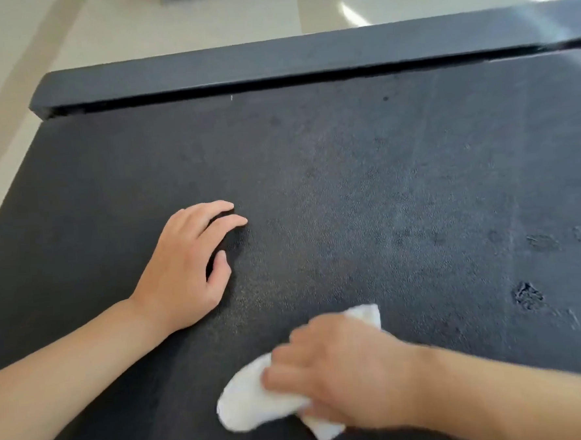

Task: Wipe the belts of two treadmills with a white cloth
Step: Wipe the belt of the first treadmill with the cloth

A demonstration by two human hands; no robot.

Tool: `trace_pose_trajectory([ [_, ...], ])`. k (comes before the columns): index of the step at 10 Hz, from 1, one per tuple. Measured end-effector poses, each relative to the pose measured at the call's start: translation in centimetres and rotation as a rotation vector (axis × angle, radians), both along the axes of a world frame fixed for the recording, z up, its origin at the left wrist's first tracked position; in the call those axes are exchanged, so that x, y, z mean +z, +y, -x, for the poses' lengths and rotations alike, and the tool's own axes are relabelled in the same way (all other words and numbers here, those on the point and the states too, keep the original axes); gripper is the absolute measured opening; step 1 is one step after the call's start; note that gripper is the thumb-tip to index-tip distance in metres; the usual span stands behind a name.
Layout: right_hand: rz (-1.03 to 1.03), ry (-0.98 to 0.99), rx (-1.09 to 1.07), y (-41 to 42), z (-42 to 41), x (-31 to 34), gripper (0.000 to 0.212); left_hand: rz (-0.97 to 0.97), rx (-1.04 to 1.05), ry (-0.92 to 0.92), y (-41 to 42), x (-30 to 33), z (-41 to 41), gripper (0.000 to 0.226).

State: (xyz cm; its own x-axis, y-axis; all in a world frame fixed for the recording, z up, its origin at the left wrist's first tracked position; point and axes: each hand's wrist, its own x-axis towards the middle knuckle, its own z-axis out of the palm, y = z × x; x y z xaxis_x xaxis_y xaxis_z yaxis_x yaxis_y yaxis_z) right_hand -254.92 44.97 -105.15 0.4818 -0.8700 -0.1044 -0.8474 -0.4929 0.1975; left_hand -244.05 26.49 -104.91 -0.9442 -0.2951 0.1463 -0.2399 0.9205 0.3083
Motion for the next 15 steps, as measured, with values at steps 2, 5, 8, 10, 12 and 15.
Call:
trace_pose_trajectory([
  [2, 0.327, -0.438, -0.988, -3.3, 17.3, 1.7, 0.027, -0.09, 0.033, 0.013, -0.5, -0.3, -0.2, 0.051],
  [5, 0.013, -0.635, -0.282, -0.4, 1.6, 0.6, 0.017, 0.003, 0.06, -0.068, -7.2, -0.9, -1.5, 0.061],
  [8, 0.434, -0.427, -1.356, -9.7, 24.7, 1.6, 0.026, -0.042, 0.157, -0.018, -7.0, -1.3, -1.4, 0.058],
  [10, 0.328, -0.511, -0.98, -19.6, 14.0, 0.7, 0.02, -0.057, 0.163, 0.008, -7.1, -0.9, -1.2, 0.056],
  [12, 0.092, -0.548, -0.469, -18.1, 12.1, 1.6, 0.021, -0.08, 0.181, 0.059, -7.4, -1.3, -1.4, 0.042],
  [15, 0.251, -0.405, -1.041, -24.6, 15.5, 1.5, 0.012, -0.089, 0.203, 0.035, -7.4, -1.3, -1.7, 0.042],
])
